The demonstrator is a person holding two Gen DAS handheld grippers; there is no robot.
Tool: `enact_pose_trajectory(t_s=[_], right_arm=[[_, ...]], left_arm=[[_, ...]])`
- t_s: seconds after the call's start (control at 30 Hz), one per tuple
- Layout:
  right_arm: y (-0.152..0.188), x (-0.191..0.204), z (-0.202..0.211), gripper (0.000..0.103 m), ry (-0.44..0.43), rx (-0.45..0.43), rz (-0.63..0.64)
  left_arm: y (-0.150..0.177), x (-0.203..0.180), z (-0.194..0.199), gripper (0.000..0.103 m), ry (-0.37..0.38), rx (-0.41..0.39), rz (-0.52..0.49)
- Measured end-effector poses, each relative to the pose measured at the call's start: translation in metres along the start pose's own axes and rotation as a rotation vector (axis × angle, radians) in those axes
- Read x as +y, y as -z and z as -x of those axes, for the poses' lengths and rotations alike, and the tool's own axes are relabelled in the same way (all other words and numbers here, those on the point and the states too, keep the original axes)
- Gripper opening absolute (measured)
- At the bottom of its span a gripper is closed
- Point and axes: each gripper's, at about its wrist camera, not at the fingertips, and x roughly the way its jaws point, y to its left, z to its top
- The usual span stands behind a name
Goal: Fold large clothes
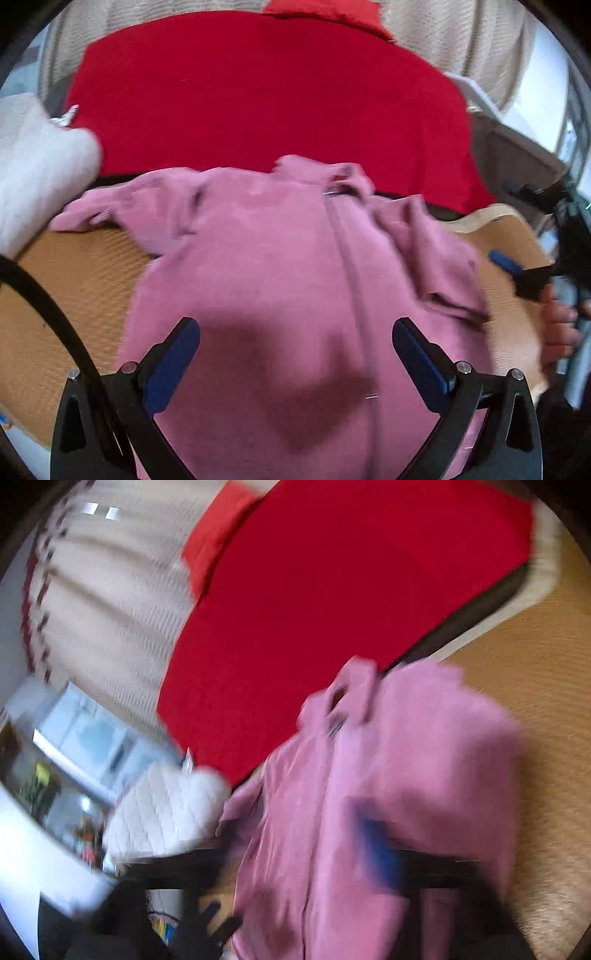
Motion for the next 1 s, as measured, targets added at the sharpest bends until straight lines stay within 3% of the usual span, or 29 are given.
enact_pose_trajectory(t_s=[0.17, 0.4, 0.5, 0.57, 0.7, 0.77, 0.83, 1.0], right_arm=[[-0.011, -0.034, 0.019, 0.101, 0.034, -0.033, -0.113], [-0.027, -0.057, 0.042, 0.088, 0.035, -0.071, -0.185], [-0.029, -0.062, 0.046, 0.087, 0.042, -0.065, -0.182], [-0.030, -0.063, 0.048, 0.086, 0.045, -0.061, -0.176], [-0.031, -0.062, 0.046, 0.086, 0.040, -0.053, -0.162], [-0.031, -0.058, 0.043, 0.086, 0.058, -0.049, -0.134], [-0.030, -0.053, 0.040, 0.085, 0.080, -0.049, -0.101], [-0.028, -0.046, 0.037, 0.085, 0.132, -0.063, -0.043]], left_arm=[[-0.013, -0.065, -0.014, 0.103, 0.071, -0.003, -0.142], [-0.026, -0.127, -0.072, 0.102, 0.210, 0.125, -0.222], [-0.034, -0.133, -0.098, 0.087, 0.254, 0.179, -0.206], [-0.037, -0.131, -0.112, 0.061, 0.290, 0.220, -0.180], [-0.034, -0.129, -0.130, 0.047, 0.328, 0.289, -0.158], [-0.032, -0.129, -0.131, 0.026, 0.342, 0.298, -0.162], [-0.034, -0.128, -0.134, 0.013, 0.334, 0.307, -0.164], [-0.056, -0.111, -0.117, 0.006, 0.361, 0.266, -0.114]])
